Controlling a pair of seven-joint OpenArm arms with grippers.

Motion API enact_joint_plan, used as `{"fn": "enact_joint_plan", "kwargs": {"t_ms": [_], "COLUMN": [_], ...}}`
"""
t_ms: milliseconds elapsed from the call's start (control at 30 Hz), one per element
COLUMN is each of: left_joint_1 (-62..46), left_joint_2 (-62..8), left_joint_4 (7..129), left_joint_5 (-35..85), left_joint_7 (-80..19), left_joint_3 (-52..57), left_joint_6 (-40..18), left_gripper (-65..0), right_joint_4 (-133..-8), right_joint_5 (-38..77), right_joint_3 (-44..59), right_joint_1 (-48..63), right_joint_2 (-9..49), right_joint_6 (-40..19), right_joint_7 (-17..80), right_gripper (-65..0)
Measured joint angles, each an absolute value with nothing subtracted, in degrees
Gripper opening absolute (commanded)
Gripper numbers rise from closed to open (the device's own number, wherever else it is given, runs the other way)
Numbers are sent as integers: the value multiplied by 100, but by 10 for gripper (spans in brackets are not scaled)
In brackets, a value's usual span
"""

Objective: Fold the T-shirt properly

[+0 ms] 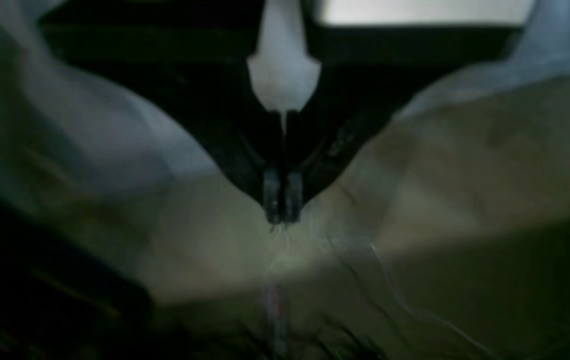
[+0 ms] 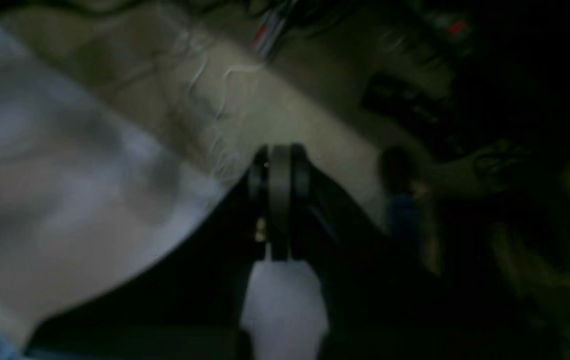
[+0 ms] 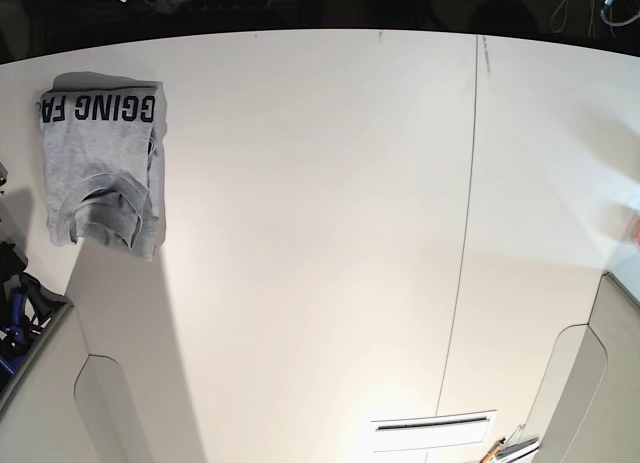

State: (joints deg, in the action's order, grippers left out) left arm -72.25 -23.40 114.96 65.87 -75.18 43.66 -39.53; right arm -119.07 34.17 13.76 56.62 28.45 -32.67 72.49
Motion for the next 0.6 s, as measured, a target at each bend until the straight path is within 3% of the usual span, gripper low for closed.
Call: {"fn": "enact_joint_plan", "kwargs": {"t_ms": [67,167,267,367,467,600], "left_joint_1": [-7247,-7046,-6414,-5468,-4475,-3245], "left_joint_2": [-2569,-2856,-3081,-3083,-2950,-2530], "left_joint_4": [10659,9268,7881,6654,5706,4746], "left_joint_5": [6567,6160,5328,4543,3896,3017], "left_joint_7": [-7037,-5419,-3868,-2692,-1918,-1450], "left_joint_3": [3736,2644,1636,834,123,-425], "left_joint_6": [-3970,-3975,-3953,-3935,-3955,-3953], "left_gripper": [-650,-650,-650,-650,-650,-650], "right_joint_4": [-11183,-9902,-8576,-7212,-5887,-4268], "right_joint_5": [3675,3664,3636,3688,3680,3181], "right_joint_3": [1321,1033,593,-8,-642,-1175], "right_joint_1": [5647,5406,4781,4125,3452,2359], "right_joint_2": [2926,3177,3267,3216,3100,2696], "right_joint_6": [-3317,-3310,-3308,-3297,-3356,-2834], "right_joint_7": [6952,6049,5284,3870,2545,1868], "right_gripper": [-650,-650,-650,-650,-650,-650]}}
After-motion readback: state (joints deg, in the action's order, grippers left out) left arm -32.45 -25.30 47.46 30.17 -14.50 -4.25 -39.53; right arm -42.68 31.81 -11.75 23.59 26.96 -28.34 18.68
